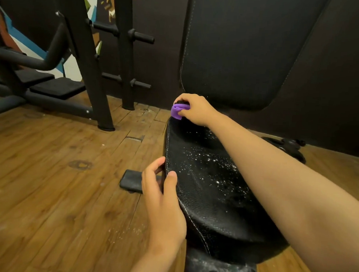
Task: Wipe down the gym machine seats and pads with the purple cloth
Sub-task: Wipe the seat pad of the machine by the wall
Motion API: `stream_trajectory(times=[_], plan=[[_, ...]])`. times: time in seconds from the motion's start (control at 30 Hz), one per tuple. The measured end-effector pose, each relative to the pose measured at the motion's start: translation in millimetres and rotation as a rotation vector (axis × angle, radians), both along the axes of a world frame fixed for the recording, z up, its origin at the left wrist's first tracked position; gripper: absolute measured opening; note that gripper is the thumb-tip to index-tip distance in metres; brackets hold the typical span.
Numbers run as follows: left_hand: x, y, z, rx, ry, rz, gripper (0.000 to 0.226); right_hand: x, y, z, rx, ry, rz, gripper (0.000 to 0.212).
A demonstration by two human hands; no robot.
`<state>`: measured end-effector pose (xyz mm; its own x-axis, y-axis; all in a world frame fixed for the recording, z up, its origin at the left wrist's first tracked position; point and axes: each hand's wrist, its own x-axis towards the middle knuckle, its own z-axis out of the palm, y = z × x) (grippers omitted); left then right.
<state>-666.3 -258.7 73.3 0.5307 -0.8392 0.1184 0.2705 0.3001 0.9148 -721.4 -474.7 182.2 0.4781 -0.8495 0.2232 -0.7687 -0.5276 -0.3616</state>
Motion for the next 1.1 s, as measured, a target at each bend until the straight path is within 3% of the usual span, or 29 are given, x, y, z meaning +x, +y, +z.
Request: stream_trajectory(times=[0.2, 0.27, 0.37, 0.5, 0.67, 0.8, 0.93, 1.1], plan=[[0, 2, 3, -0.008, 0.031, -0.002, 0.020, -17, 60, 6, 0.065, 0.051, 0.359, 0.023], [-1, 3, 5, -0.015, 0.034, -0.001, 0.019, -25, 55, 8, 0.022, 0.073, 0.314, 0.023], [-2, 5, 6, -0.008, 0.017, -0.001, 0.031, -40, 21, 6, -0.069, 0.062, 0.088, 0.022], [0, 3, 6, -0.003, 0.026, -0.005, 0.032, -40, -8, -7, -0.150, 0.094, -0.183, 0.027], [-1, 3, 4, -0.018, 0.022, -0.008, 0.033, -38, 7, -6, -0.127, 0.066, -0.065, 0.027], [-1, 2, 2, -0.024, 0.024, -0.006, 0.023, -56, 35, 1, -0.042, 0.005, 0.098, 0.023], [0, 3, 3, -0.011, 0.045, -0.016, 0.027, -66, 62, 7, 0.073, 0.003, 0.230, 0.021], [0, 3, 4, -0.014, 0.076, -0.009, 0.027, -81, 32, 4, -0.133, 0.106, 0.097, 0.022]])
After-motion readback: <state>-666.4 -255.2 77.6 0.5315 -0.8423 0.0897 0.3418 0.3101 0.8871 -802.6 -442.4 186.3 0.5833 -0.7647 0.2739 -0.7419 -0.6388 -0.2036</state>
